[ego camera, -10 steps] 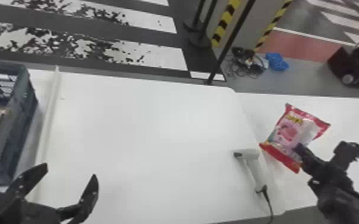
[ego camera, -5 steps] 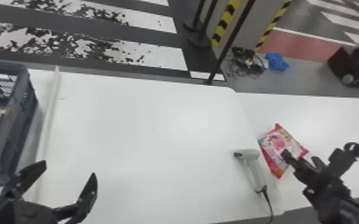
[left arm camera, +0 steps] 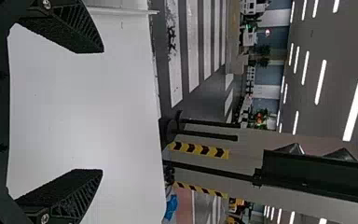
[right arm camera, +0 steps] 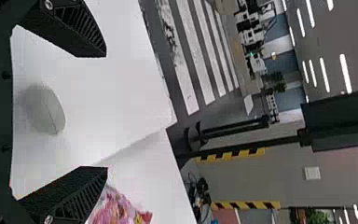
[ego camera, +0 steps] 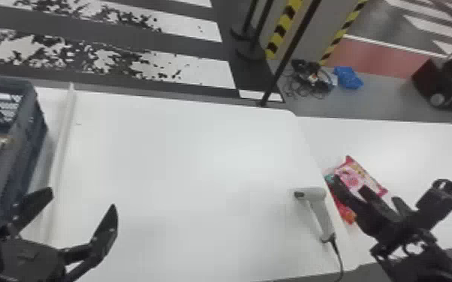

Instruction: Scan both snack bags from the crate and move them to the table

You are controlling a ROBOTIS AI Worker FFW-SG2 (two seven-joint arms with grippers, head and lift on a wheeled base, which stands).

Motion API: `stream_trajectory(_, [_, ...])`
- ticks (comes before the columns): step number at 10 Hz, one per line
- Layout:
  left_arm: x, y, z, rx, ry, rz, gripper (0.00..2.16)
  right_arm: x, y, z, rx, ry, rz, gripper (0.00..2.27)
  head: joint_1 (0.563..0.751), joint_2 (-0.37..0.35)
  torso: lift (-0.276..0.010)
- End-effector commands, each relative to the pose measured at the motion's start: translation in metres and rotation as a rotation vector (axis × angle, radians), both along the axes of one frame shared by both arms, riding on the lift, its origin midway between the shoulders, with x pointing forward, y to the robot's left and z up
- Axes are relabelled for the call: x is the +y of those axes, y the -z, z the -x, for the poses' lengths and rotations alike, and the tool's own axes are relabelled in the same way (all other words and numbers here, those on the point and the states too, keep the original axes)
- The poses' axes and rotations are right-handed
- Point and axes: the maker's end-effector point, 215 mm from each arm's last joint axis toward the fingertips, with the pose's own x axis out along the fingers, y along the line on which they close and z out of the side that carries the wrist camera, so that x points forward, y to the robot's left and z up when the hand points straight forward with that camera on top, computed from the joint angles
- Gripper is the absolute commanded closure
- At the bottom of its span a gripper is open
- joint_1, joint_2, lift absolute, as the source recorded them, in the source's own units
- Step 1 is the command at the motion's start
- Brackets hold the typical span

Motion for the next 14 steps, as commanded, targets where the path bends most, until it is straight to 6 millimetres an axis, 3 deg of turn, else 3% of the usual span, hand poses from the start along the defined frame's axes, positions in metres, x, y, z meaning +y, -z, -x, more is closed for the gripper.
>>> stream_trajectory(1, [0.013,-0.004,-0.011,-0.012,-0.029,0.006,0.08,0.082,-0.002,-0.007,-0.028,-0.106,-0.065,0.06,0.695,-0.35,-0.087])
stream_trajectory(2, [0.022,-0.004,-0.014,-0.012,-0.04,0.007,0.08,0.142,0.003,-0.009,-0.029,-0.206,-0.086,0.06,0.695,-0.35,-0.087])
stream_trajectory(3, [0.037,-0.005,-0.017,-0.014,-0.058,0.002,0.08,0.182,-0.005,-0.01,-0.074,-0.256,-0.08,0.06,0.695,-0.35,-0.087])
stream_trajectory(4, [0.054,-0.009,-0.02,-0.016,-0.074,0.017,0.08,0.207,-0.013,-0.008,-0.124,-0.291,-0.06,0.05,0.695,-0.34,-0.087])
stream_trajectory(5, [0.069,-0.017,-0.024,-0.02,-0.084,0.049,0.08,0.22,-0.03,-0.003,-0.199,-0.302,-0.038,0.04,0.695,-0.271,-0.087])
stream_trajectory(6, [0.081,-0.021,-0.026,-0.005,-0.097,0.063,0.08,0.225,-0.036,-0.002,-0.226,-0.306,-0.034,0.05,0.695,-0.237,-0.087])
stream_trajectory(8, [0.124,-0.036,-0.042,0.02,-0.173,0.022,0.08,0.229,-0.045,-0.006,-0.245,-0.312,-0.033,0.07,0.695,-0.146,-0.087])
stream_trajectory(10, [0.158,-0.029,-0.068,0.166,-0.219,0.011,0.08,0.222,-0.043,-0.005,-0.241,-0.3,-0.032,0.08,0.695,-0.08,-0.087])
stream_trajectory(12, [0.176,-0.061,-0.101,0.113,-0.254,-0.003,0.08,0.221,-0.039,-0.006,-0.235,-0.3,-0.032,0.08,0.695,-0.034,-0.087])
stream_trajectory(14, [0.207,-0.07,-0.132,0.089,-0.33,-0.013,0.08,0.221,-0.034,-0.007,-0.225,-0.301,-0.034,0.08,0.695,-0.008,-0.087])
